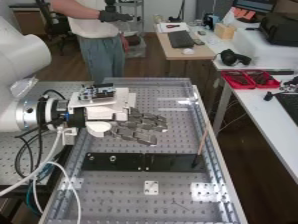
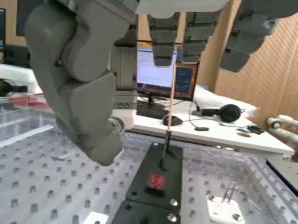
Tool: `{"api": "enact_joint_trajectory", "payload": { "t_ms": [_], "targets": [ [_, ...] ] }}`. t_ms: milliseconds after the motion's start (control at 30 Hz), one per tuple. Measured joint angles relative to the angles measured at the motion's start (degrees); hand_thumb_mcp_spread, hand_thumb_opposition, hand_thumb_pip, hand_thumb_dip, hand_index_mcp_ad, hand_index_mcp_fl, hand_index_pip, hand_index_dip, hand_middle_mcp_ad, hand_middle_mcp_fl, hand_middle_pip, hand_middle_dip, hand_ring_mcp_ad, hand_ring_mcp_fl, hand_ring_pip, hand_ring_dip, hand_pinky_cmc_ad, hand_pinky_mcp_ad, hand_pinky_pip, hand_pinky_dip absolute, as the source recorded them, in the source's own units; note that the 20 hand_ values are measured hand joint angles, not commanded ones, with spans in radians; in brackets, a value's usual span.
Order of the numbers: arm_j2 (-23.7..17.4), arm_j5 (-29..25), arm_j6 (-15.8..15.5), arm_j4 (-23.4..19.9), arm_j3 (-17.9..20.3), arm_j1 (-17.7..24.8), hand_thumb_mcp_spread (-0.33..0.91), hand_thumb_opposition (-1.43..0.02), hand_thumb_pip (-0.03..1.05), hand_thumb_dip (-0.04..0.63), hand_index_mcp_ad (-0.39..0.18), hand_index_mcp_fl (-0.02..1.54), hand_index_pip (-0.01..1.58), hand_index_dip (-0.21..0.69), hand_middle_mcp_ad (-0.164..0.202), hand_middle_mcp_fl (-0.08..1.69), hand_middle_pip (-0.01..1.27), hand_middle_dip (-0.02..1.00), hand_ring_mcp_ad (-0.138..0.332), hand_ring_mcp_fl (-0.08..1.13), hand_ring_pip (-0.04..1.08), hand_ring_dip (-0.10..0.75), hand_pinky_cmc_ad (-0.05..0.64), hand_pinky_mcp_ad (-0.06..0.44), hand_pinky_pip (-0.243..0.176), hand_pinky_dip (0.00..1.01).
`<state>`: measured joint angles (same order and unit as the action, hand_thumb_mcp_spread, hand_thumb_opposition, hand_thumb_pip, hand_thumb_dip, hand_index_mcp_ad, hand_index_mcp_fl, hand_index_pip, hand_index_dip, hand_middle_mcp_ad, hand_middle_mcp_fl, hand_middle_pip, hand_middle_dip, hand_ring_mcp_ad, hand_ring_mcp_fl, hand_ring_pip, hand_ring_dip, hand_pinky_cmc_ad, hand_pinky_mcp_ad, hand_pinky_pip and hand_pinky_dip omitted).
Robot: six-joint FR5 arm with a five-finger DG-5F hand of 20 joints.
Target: Grab the bearing and place it in the white container
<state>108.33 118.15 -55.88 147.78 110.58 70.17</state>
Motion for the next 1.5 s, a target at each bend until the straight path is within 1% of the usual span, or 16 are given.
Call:
{"api": "enact_joint_trajectory", "payload": {
  "t_ms": [167, 233, 333, 400, 633, 700, 1000, 1067, 1100, 1167, 1233, 1267, 1333, 1367, 1400, 1500],
  "targets": [
    [-4.1, -5.4, 0.7, -0.5, 3.9, 3.9, 0.47, -0.97, 0.57, 0.3, -0.108, 0.32, 1.44, 0.164, 0.08, 0.01, 0.14, 0.19, 0.11, 0.0, 0.1, 0.082, 0.328, 0.278, -0.044, 0.18],
    [-6.0, -9.3, 1.3, -0.6, 5.7, 6.6, 0.47, -0.97, 0.57, 0.3, -0.108, 0.32, 1.44, 0.164, 0.084, 0.01, 0.14, 0.19, 0.11, 0.0, 0.1, 0.082, 0.33, 0.278, -0.044, 0.18],
    [-7.6, -13.2, 2.0, -0.6, 7.2, 9.3, 0.47, -0.97, 0.57, 0.3, -0.108, 0.32, 1.44, 0.164, 0.08, 0.01, 0.13, 0.19, 0.112, 0.0, 0.1, 0.079, 0.328, 0.278, -0.044, 0.18],
    [-9.2, -17.7, 2.9, -0.5, 8.9, 12.4, 0.47, -0.97, 0.57, 0.3, -0.106, 0.32, 1.44, 0.164, 0.08, 0.01, 0.13, 0.19, 0.108, 0.0, 0.1, 0.082, 0.328, 0.281, -0.044, 0.18],
    [-11.8, -27.6, 5.1, -0.5, 12.0, 19.9, 0.47, -0.97, 0.57, 0.3, -0.106, 0.32, 1.44, 0.164, 0.084, 0.01, 0.14, 0.2, 0.11, 0.0, 0.1, 0.082, 0.328, 0.281, -0.044, 0.18],
    [-12.6, -30.7, 5.7, -0.6, 13.0, 22.6, 0.47, -0.97, 0.57, 0.3, -0.11, 0.32, 1.44, 0.164, 0.08, 0.01, 0.14, 0.2, 0.11, 0.0, 0.1, 0.082, 0.328, 0.281, -0.044, 0.18],
    [-14.6, -42.1, 7.6, -1.4, 15.8, 32.9, 0.47, -0.97, 0.57, 0.3, -0.11, 0.32, 1.44, 0.164, 0.08, 0.01, 0.14, 0.2, 0.108, 0.0, 0.1, 0.082, 0.328, 0.281, -0.044, 0.18],
    [-14.8, -44.3, 8.0, -1.5, 16.3, 34.9, 0.47, -0.97, 0.57, 0.3, -0.106, 0.32, 1.44, 0.164, 0.087, 0.01, 0.14, 0.2, 0.113, 0.0, 0.1, 0.082, 0.328, 0.281, -0.044, 0.18],
    [-14.9, -45.9, 8.3, -1.7, 16.6, 36.5, 0.47, -0.97, 0.57, 0.302, -0.11, 0.32, 1.44, 0.164, 0.08, 0.01, 0.14, 0.2, 0.112, 0.0, 0.1, 0.082, 0.328, 0.281, -0.044, 0.18],
    [-15.0, -47.7, 8.6, -1.8, 16.9, 38.1, 0.47, -0.97, 0.57, 0.302, -0.106, 0.32, 1.44, 0.164, 0.08, 0.01, 0.14, 0.2, 0.112, 0.0, 0.1, 0.082, 0.328, 0.281, -0.044, 0.18],
    [-15.1, -50.9, 9.3, -2.1, 17.3, 41.2, 0.47, -0.97, 0.57, 0.302, -0.106, 0.32, 1.44, 0.164, 0.08, 0.01, 0.14, 0.2, 0.108, 0.0, 0.1, 0.082, 0.328, 0.281, -0.044, 0.18],
    [-15.1, -51.4, 9.4, -2.1, 17.4, 41.6, 0.47, -0.97, 0.57, 0.302, -0.11, 0.32, 1.44, 0.164, 0.08, 0.01, 0.14, 0.2, 0.112, 0.0, 0.1, 0.082, 0.328, 0.281, -0.044, 0.18],
    [-15.0, -54.2, 10.0, -2.2, 17.8, 44.3, 0.47, -0.97, 0.57, 0.302, -0.11, 0.32, 1.44, 0.164, 0.084, 0.01, 0.14, 0.2, 0.108, 0.0, 0.1, 0.082, 0.328, 0.278, -0.044, 0.18],
    [-15.0, -54.9, 10.2, -2.2, 17.8, 44.9, 0.47, -0.97, 0.57, 0.302, -0.11, 0.32, 1.44, 0.164, 0.08, 0.01, 0.14, 0.2, 0.108, 0.0, 0.1, 0.082, 0.328, 0.279, -0.044, 0.18],
    [-14.9, -56.9, 10.7, -2.2, 18.1, 46.6, 0.47, -0.97, 0.57, 0.302, -0.106, 0.32, 1.44, 0.164, 0.08, 0.01, 0.14, 0.2, 0.108, 0.0, 0.1, 0.082, 0.328, 0.276, -0.044, 0.18],
    [-14.8, -59.8, 11.9, -2.1, 18.4, 48.9, 0.47, -0.97, 0.57, 0.302, -0.11, 0.32, 1.44, 0.164, 0.08, 0.01, 0.14, 0.2, 0.112, 0.0, 0.1, 0.082, 0.328, 0.281, -0.044, 0.18]
  ]
}}
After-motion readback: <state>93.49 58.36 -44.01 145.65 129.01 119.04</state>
